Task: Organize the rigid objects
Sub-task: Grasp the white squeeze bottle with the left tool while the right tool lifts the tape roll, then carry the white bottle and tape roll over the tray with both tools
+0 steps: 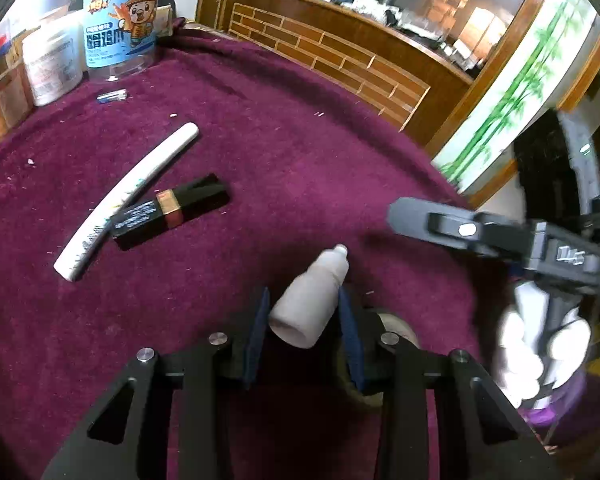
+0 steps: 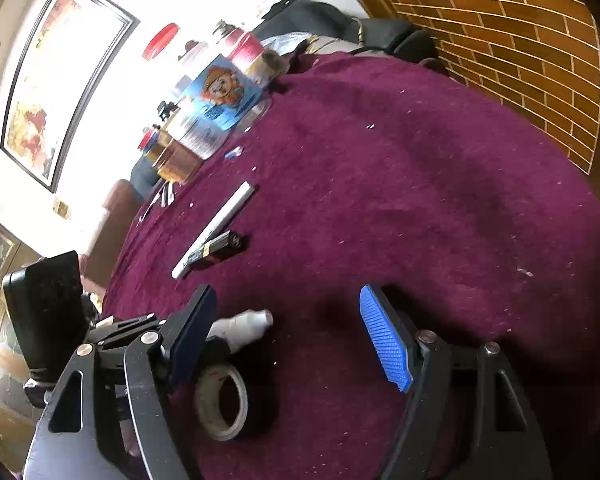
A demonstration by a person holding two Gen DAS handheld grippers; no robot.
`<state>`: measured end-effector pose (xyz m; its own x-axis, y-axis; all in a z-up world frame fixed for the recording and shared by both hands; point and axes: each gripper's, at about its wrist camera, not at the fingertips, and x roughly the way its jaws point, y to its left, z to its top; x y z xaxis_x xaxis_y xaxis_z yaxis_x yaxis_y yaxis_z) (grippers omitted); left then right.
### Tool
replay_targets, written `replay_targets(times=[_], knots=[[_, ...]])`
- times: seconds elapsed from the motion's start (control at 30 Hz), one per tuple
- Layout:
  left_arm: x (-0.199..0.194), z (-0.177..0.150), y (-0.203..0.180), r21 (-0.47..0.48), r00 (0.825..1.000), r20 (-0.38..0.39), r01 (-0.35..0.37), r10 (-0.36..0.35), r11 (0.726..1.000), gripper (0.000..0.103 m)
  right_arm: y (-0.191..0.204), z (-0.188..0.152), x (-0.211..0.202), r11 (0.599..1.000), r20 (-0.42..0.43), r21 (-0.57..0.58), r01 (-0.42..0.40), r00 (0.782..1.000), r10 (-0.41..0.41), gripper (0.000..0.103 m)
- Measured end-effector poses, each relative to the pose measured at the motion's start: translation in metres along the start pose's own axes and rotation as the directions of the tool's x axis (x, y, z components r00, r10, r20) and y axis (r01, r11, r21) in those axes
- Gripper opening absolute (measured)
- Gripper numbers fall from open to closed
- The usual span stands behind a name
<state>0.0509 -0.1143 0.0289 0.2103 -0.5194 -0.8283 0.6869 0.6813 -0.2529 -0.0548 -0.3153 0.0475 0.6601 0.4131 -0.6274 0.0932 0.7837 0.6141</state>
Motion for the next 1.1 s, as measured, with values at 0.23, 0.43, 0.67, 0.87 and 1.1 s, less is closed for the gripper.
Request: replay_targets(times=[0.23, 0.43, 0.67, 0.87, 1.1], knots=[[0.018, 0.014, -0.02, 0.08, 0.995, -0.005, -0.103, 0.103, 0.991, 0.031, -0.004, 0.0, -0.001, 1.0, -0.001, 0.024, -0.015, 1.0, 0.015, 0.074], [0.014, 0.009, -0.026, 0.037, 0.989, 0.038, -0.142, 0.141, 0.989, 0.027, -0.004, 0.001, 0.001, 1.0, -0.002, 0.017, -0.006, 1.0, 0.006, 0.074], [-0.088, -0.047, -0.022, -0.115, 0.966, 0.208, -0.135, 0.157, 0.984, 0.022, 0.005, -0.003, 0.003, 0.997, 0.003, -0.055, 0.049, 0.999, -0.049, 0.074], [-0.155, -0.109, 0.0, -0.225, 0.934, 0.291, -0.144, 0.207, 0.964, 0.022, 0.025, -0.011, 0.005, 0.986, -0.04, -0.151, 0.069, 0.996, -0.076, 0.071], [-0.208, -0.166, 0.02, -0.33, 0.895, 0.39, -0.084, 0.217, 0.94, 0.022, 0.07, -0.05, 0.018, 0.872, -0.053, -0.414, 0.261, 0.949, -0.31, 0.034]])
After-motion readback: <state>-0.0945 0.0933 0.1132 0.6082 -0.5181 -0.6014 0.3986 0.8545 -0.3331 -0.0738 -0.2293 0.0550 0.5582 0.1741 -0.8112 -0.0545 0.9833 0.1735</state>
